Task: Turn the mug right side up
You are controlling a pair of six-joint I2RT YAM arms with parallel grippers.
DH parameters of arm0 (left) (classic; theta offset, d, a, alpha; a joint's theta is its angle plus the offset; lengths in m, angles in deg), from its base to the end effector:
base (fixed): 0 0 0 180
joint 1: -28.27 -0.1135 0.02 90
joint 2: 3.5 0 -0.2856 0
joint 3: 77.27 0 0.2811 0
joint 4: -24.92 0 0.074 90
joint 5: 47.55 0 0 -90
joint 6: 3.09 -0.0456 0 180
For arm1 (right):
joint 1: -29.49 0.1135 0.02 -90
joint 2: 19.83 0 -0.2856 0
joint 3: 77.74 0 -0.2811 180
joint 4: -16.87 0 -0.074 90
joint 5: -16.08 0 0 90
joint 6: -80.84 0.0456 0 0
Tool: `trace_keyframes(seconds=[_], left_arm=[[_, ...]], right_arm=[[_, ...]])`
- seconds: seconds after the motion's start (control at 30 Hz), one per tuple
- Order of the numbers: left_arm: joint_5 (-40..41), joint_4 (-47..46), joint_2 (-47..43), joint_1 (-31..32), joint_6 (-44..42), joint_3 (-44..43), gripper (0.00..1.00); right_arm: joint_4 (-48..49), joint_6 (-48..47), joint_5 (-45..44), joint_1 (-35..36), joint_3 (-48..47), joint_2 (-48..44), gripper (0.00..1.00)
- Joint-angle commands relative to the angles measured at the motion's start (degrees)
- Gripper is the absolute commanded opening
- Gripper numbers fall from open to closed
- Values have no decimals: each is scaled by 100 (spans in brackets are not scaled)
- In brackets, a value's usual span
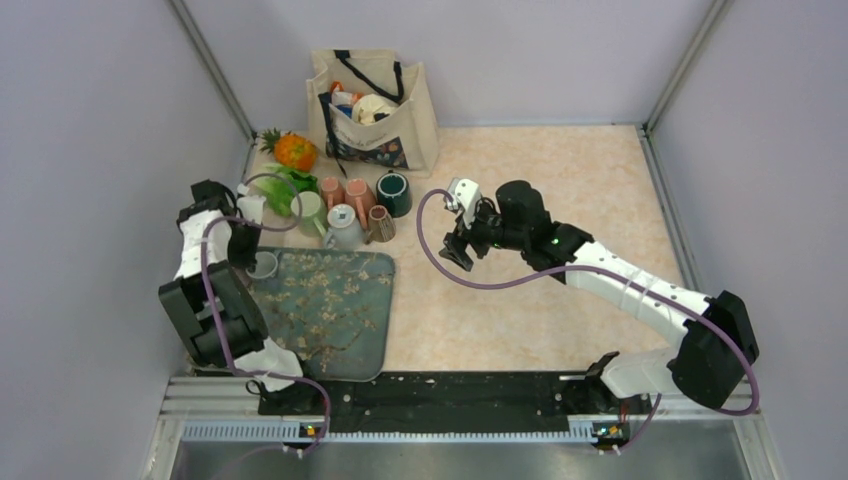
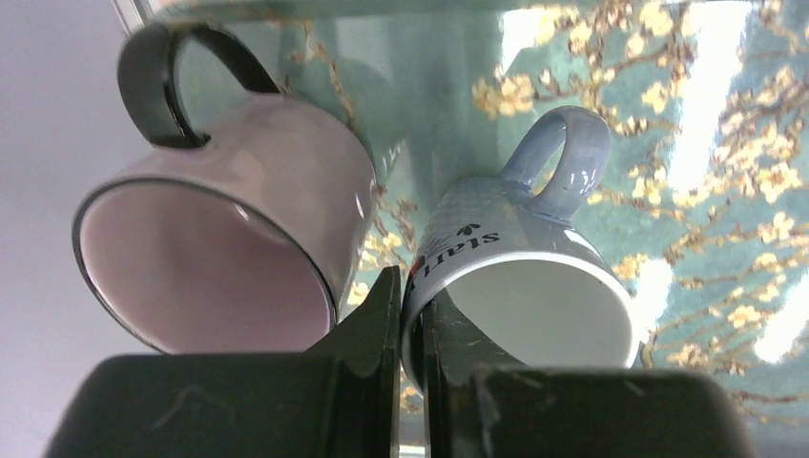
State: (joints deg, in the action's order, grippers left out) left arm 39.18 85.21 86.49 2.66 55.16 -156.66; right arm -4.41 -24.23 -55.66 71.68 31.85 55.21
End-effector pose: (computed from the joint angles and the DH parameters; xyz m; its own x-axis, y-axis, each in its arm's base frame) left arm 0.3036 0.1426 0.2345 -0.9428 0.1307 -0.3068 0.0957 0.9873 0.1264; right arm 0.2364 0.2335 0.3155 -0.0925 -0.4171 -0.9041 -0.9017 0.4203 -0.1017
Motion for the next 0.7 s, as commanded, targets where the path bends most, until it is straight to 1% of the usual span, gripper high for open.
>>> trace_keyframes(seconds=[0.0,0.13,0.3,0.5,0.67], left_arm=[[-485,668,-721,-361,-464,-13,0],[-433,948,-1195,-929,-843,217,0],[-480,1033,-1478,-1853,-1297,424,0],[-565,819,-1368,-2900,-1722,502,0],[-637,317,-1032,-3408,-1788,551,0]], right_arm=[[228,15,85,-52,10,-62,79],[253,-33,112,-52,-43,49,79],[262,-66,222,-49,-104,171,79],[246,-100,252,-53,-129,236,79],[245,-117,295,-53,-116,227,79]])
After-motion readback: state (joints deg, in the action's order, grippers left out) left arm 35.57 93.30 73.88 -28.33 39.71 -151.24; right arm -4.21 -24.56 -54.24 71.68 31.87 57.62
